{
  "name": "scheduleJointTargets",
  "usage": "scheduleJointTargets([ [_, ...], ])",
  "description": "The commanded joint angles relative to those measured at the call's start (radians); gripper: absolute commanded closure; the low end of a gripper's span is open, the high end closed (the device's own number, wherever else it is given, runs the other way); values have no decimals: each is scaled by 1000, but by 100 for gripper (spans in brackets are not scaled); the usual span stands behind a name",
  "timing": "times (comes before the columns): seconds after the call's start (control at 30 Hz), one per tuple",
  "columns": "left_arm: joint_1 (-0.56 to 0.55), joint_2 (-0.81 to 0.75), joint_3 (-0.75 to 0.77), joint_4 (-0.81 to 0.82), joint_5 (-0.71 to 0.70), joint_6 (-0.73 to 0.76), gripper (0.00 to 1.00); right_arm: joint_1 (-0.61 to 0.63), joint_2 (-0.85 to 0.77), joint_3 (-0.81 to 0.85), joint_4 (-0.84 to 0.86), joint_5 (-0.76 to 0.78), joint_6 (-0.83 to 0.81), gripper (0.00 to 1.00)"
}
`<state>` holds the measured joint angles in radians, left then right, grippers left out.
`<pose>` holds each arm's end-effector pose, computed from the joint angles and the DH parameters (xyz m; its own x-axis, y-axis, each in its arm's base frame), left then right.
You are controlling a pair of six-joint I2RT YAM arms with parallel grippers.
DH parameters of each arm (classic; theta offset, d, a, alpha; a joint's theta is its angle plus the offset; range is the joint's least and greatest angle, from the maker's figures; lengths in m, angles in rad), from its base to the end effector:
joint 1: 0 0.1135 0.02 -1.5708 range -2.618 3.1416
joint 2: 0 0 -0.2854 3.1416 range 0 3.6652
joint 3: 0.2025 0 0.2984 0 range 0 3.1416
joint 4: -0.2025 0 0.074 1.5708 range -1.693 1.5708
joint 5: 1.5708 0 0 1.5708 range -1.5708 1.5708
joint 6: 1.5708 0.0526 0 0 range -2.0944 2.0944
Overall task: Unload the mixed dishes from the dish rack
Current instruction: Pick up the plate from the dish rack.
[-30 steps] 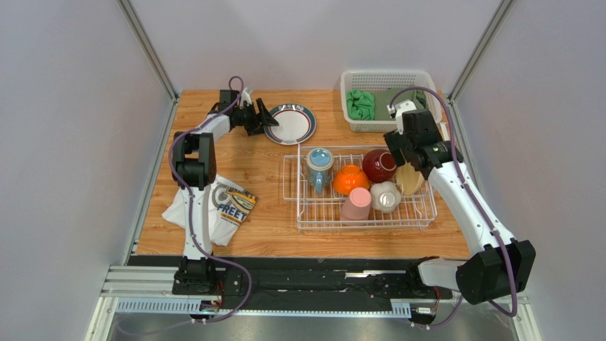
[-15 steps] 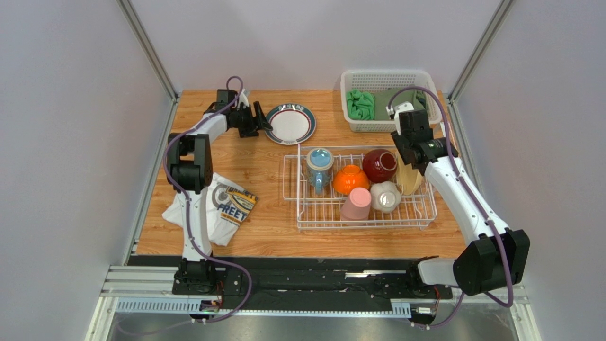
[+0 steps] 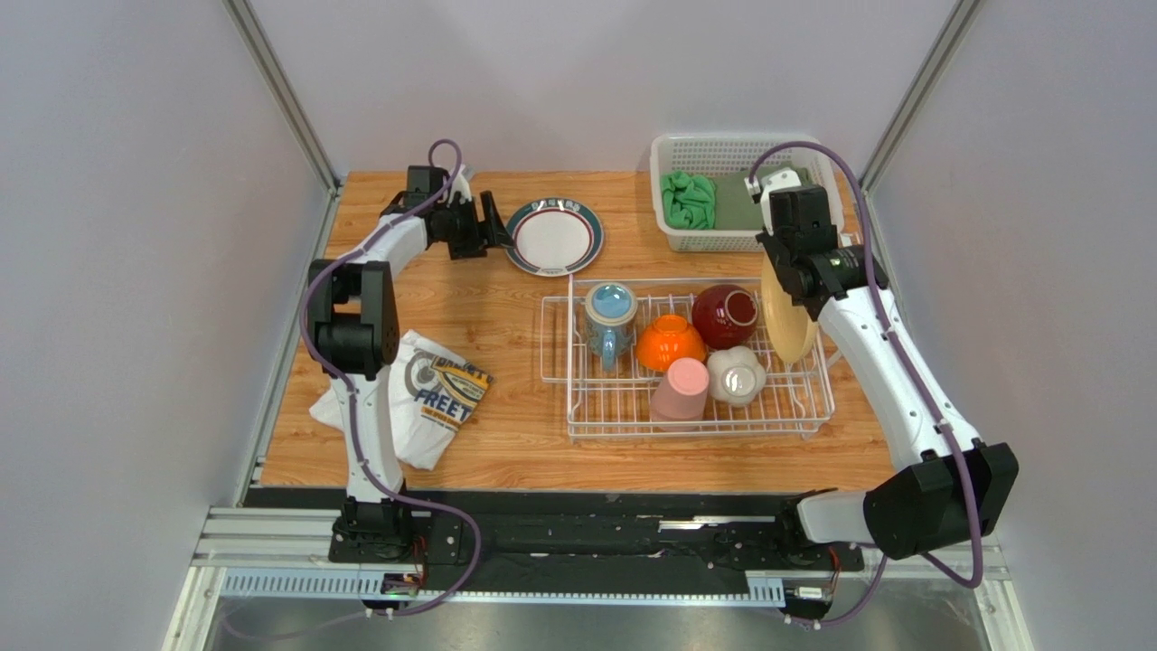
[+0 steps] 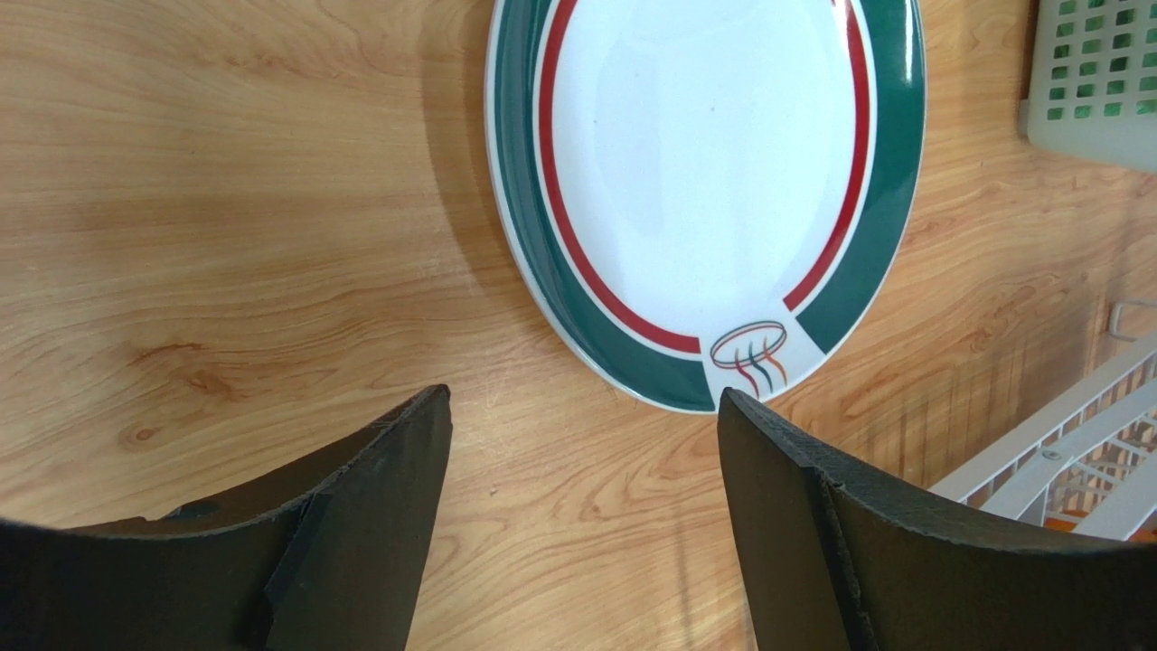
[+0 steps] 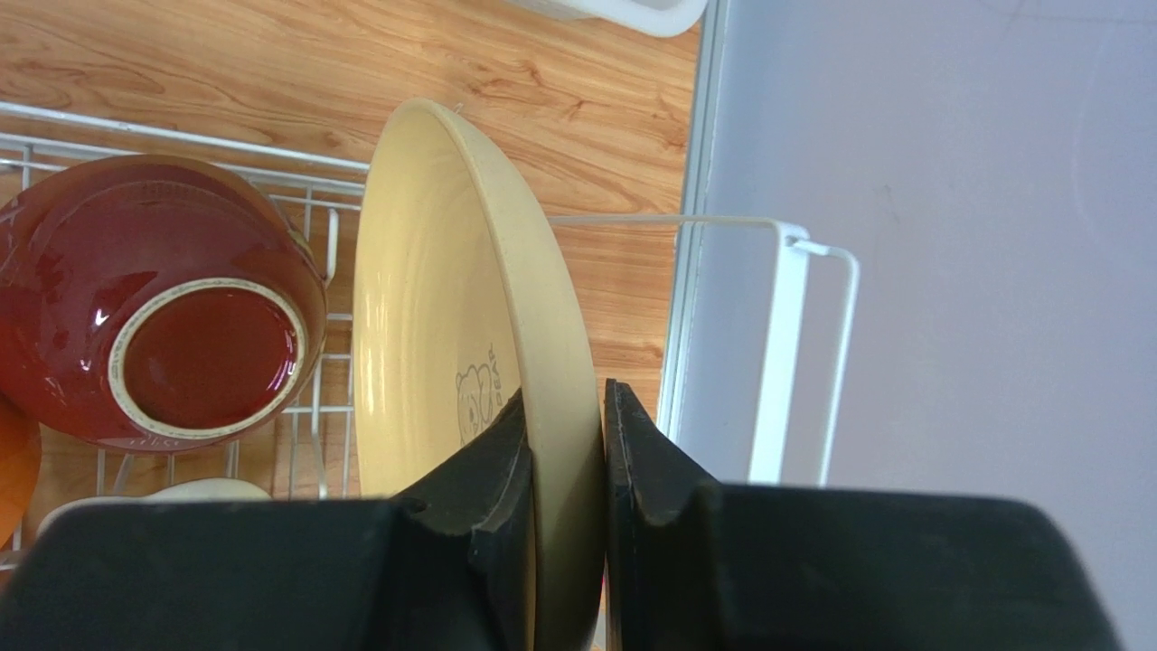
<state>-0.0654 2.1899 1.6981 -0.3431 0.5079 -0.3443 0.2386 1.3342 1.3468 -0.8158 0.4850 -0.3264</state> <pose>0.5493 -0.0616 0.1719 -0.8255 -0.2415 -0.5102 0.1107 0.8170 -0.5659 0.3248 0.0538 0.3679 -0.6961 -0.4612 -0.5502 -0.1243 0.8322 -0.5404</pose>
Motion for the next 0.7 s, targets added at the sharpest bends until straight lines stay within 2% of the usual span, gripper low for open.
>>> scheduleJointTargets([
  [0.0, 3, -102, -9, -7, -20, 41, 20, -2, 3, 90, -17, 53, -34, 98],
  [0.27, 1, -194, -23, -25, -13, 88, 21, -2, 6, 248, -88, 60, -66, 100],
  [0.5, -4, -314, -34, 6, 305, 165, 24, 37, -7, 408, -160, -133, -79, 100],
  [0.67, -34, -419, -9, -42, 425, 257, 24, 83, 14, 503, -198, -262, -88, 100],
])
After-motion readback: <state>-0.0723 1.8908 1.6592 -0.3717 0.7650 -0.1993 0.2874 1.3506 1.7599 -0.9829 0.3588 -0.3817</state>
